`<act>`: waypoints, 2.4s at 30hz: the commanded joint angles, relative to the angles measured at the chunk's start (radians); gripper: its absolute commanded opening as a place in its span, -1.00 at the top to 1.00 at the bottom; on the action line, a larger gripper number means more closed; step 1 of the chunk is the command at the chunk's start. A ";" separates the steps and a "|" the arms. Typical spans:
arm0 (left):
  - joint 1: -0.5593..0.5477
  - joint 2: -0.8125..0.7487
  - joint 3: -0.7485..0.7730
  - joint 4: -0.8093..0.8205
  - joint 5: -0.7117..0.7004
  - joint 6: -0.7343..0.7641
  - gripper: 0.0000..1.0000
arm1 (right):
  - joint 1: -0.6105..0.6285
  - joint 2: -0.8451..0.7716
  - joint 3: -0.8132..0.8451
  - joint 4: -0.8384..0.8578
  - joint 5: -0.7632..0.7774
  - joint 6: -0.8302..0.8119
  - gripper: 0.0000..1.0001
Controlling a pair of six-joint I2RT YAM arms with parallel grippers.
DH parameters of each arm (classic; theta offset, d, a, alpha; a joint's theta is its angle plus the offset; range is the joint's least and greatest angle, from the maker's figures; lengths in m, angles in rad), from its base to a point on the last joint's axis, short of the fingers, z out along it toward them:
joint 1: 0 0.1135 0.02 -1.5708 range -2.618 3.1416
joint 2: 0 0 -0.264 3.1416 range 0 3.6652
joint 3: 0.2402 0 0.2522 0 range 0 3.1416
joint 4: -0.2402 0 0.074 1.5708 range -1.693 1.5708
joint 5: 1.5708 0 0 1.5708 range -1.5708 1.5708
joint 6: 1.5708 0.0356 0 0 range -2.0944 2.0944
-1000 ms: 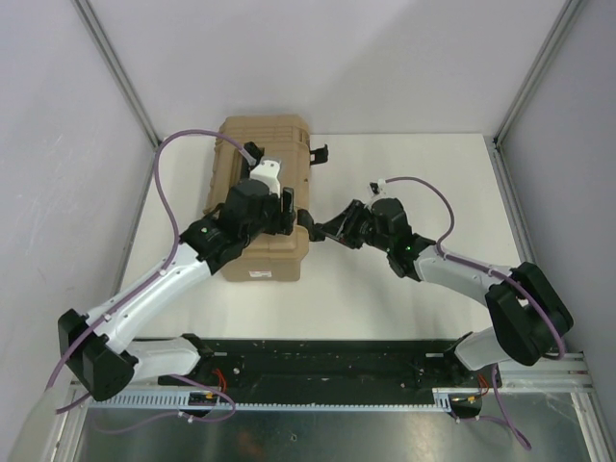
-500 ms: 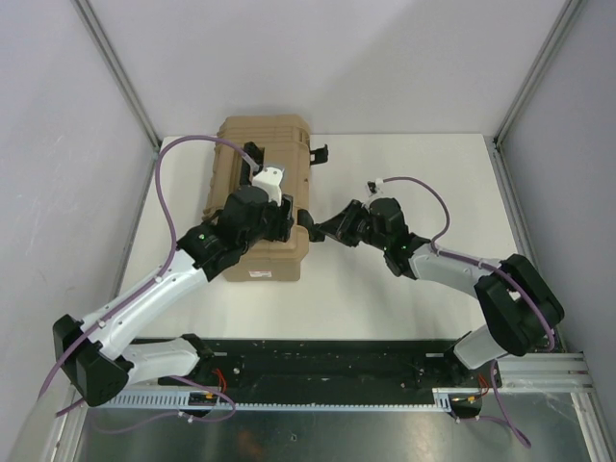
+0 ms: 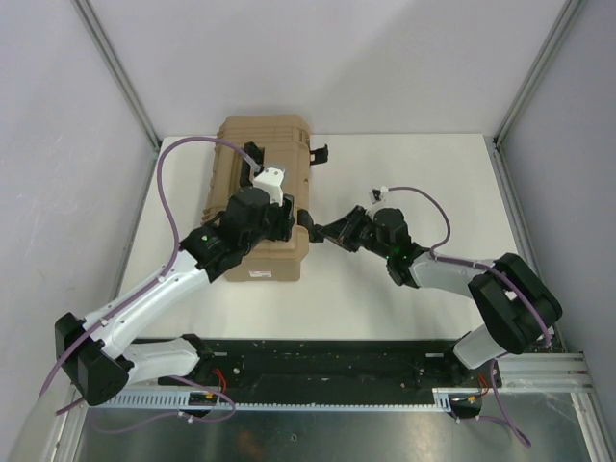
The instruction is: Pack the tool kit
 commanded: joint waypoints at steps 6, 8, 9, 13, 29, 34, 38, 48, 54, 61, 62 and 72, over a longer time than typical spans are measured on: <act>-0.034 0.040 -0.066 -0.189 0.074 -0.066 -0.14 | 0.045 0.088 -0.052 -0.074 -0.055 -0.003 0.68; -0.035 0.041 -0.067 -0.188 0.072 -0.068 -0.13 | 0.047 0.098 -0.052 -0.064 -0.057 0.000 0.67; -0.036 0.041 -0.067 -0.188 0.071 -0.069 -0.14 | 0.048 0.106 -0.052 -0.055 -0.060 0.001 0.67; -0.038 0.044 -0.070 -0.188 0.072 -0.074 -0.13 | 0.054 0.136 -0.052 -0.021 -0.074 0.010 0.67; -0.044 0.048 -0.069 -0.189 0.064 -0.077 -0.14 | 0.070 0.168 -0.078 0.002 -0.083 0.031 0.67; -0.043 0.054 -0.069 -0.189 0.063 -0.076 -0.14 | 0.076 0.165 -0.084 0.000 -0.078 0.031 0.67; -0.043 0.057 -0.067 -0.188 0.062 -0.076 -0.14 | 0.077 0.167 -0.093 0.006 -0.079 0.036 0.67; -0.045 0.060 -0.069 -0.188 0.061 -0.077 -0.15 | 0.087 0.179 -0.093 0.066 -0.086 0.039 0.64; -0.045 0.058 -0.062 -0.190 0.059 -0.077 -0.16 | 0.085 0.116 -0.093 0.004 -0.037 0.010 0.62; -0.045 0.048 -0.001 -0.192 0.036 -0.062 -0.28 | 0.063 -0.020 -0.073 -0.165 0.051 -0.051 0.33; -0.045 0.045 0.018 -0.193 0.029 -0.057 -0.33 | 0.058 -0.040 -0.065 -0.198 0.065 -0.063 0.22; 0.034 0.058 0.279 -0.196 -0.019 -0.012 -0.85 | -0.025 -0.150 0.117 -0.379 0.074 -0.282 -0.53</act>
